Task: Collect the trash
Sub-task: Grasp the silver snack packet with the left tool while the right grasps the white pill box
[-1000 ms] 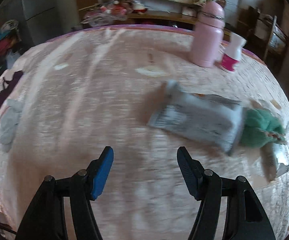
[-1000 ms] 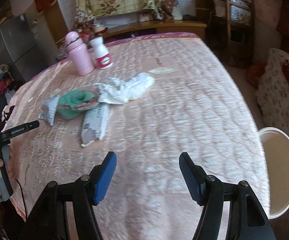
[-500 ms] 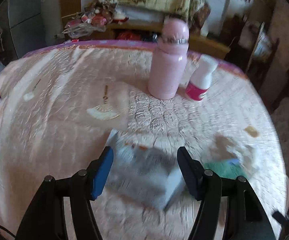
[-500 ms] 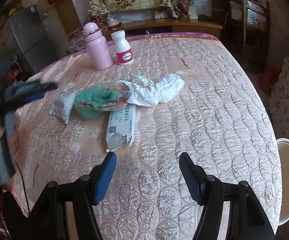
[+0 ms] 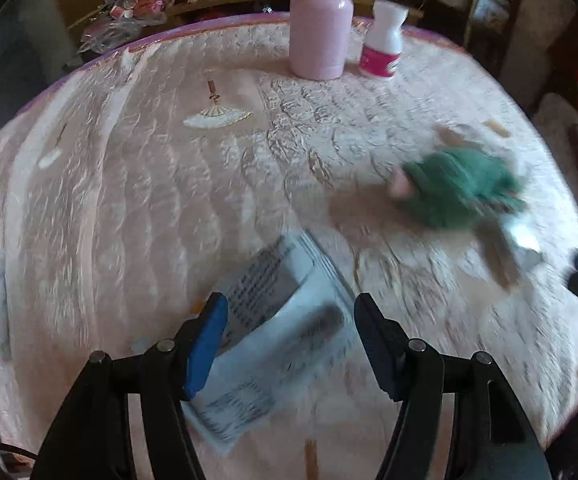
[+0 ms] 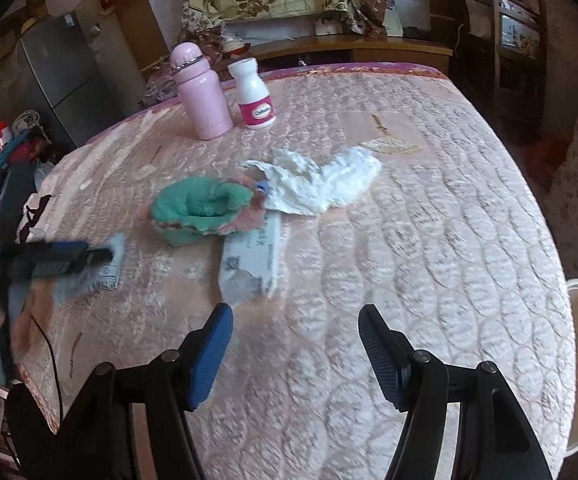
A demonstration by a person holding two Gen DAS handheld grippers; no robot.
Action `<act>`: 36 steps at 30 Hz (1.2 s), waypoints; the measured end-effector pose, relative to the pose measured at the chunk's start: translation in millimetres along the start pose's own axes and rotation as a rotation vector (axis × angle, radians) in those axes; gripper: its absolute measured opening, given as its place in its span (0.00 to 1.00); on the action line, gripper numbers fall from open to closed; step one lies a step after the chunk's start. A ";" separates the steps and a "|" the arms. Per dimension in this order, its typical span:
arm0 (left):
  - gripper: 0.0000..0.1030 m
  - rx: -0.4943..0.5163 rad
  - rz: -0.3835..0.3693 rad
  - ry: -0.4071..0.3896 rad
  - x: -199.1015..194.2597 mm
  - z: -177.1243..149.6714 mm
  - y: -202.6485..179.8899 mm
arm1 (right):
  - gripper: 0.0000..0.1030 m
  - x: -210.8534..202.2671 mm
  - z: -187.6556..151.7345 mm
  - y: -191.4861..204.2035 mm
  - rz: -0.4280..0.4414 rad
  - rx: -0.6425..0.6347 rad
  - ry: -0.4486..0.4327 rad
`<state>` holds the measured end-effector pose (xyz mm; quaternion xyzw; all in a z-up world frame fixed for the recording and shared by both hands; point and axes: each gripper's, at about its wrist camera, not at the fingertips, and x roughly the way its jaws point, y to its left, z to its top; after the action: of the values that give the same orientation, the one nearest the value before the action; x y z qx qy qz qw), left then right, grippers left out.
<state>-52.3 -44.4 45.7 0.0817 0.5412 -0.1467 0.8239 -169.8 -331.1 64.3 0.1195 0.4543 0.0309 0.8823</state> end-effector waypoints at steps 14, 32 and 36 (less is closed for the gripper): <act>0.72 -0.180 0.096 -0.089 -4.0 -7.0 66.8 | 0.46 79.2 39.2 35.3 -0.006 -0.109 0.082; 0.77 -0.247 -0.129 -0.126 -47.0 -65.6 32.5 | 0.66 -0.3 -33.3 -19.6 -0.081 -0.058 0.070; 0.79 -0.230 -0.083 -0.113 -32.9 -67.9 9.1 | 0.66 10.1 -30.3 -13.0 -0.095 -0.066 0.073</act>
<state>-120.4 -10.8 48.4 -0.0440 0.5099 -0.1221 0.8504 -189.1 -336.5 36.2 0.0677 0.4900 0.0084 0.8690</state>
